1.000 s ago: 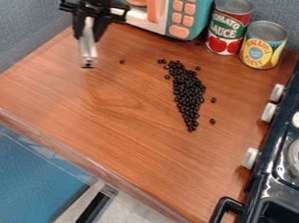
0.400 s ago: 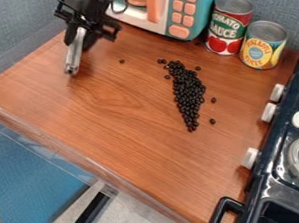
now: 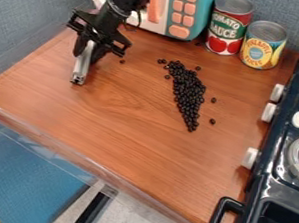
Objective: Sweep into pile
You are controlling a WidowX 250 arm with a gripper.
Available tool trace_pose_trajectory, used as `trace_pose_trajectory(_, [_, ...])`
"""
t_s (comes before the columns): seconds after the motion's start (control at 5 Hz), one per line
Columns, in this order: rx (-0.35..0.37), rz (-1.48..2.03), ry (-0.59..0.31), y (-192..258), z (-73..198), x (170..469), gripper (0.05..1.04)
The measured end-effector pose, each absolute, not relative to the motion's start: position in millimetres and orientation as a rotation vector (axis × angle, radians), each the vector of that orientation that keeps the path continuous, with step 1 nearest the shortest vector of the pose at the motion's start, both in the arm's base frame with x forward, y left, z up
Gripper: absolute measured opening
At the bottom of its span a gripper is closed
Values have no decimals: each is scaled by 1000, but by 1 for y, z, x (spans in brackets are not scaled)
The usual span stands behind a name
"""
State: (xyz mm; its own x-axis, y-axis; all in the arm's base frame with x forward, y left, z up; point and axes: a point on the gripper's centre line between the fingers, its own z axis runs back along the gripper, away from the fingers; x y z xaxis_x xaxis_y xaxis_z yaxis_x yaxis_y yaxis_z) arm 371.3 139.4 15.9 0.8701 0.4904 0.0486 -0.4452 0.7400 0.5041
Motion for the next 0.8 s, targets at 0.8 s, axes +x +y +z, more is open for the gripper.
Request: trace_pose_trajectory(0.8, [475,520,94,103,15,393,354])
